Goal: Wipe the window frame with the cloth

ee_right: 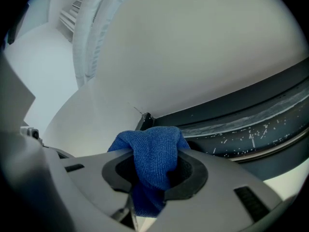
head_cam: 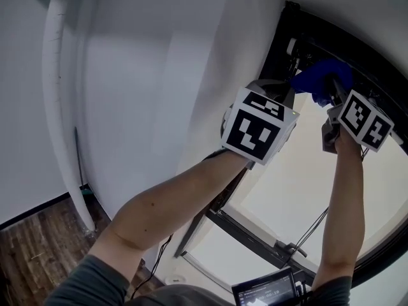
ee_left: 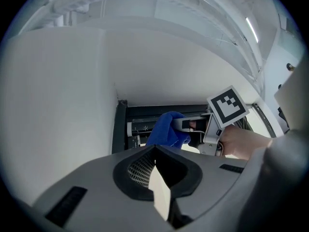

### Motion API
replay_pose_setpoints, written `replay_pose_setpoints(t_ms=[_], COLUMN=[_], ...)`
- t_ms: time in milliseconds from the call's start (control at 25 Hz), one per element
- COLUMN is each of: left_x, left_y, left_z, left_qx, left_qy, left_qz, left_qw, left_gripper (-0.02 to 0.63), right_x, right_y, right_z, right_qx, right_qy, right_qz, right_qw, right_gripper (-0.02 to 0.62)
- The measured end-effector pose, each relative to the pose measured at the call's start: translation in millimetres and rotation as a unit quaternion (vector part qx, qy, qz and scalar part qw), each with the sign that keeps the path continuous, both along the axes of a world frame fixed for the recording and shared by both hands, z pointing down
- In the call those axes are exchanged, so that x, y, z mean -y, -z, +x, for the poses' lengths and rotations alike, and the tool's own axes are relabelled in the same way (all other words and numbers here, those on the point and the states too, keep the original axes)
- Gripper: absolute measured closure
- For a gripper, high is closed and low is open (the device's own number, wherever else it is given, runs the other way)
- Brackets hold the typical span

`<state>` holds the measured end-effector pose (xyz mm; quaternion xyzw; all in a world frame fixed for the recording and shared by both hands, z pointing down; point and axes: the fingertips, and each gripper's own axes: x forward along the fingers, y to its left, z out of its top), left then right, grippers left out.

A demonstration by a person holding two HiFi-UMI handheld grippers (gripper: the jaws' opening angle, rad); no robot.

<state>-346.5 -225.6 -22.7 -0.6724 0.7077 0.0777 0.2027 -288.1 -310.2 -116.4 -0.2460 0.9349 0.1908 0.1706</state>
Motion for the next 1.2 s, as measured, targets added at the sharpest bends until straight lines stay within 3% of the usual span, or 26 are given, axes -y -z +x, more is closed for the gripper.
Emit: replay_pose_setpoints(t_ms=[280,640,960,1200], left_x=[-0.8,-6.9,-13.2,-6.1], left_y=[2.8,7.1,11.8,-0.5], left_z=[-18.0,-13.0,-25.5,-24.3], left_qx=[-0.004,0.000,-0.002,-0.005], left_qy=[0.023,0.031,0.058,0.069], left_qz=[-0.001,0.000,0.005,-0.008], left_qw=[0.9997,0.9995,0.9983,0.9976], left_gripper=[0.597,0.597,0.597,0.597], right_x=[-6.4,-15.1,-46.6,-46.6], right_y=[0.7,-3.6,19.5,8.1], right_z=[-39.2,-68.1,-66.9,-68.5], right_qx=[-0.016,-0.044,-0.012,-0.015], right_qy=[0.031,0.051,0.089,0.093], right_qz=[0.002,0.008,0.033,0.039], right_qw=[0.999,0.998,0.995,0.995], right_gripper=[0.468,0.469,0.469,0.469])
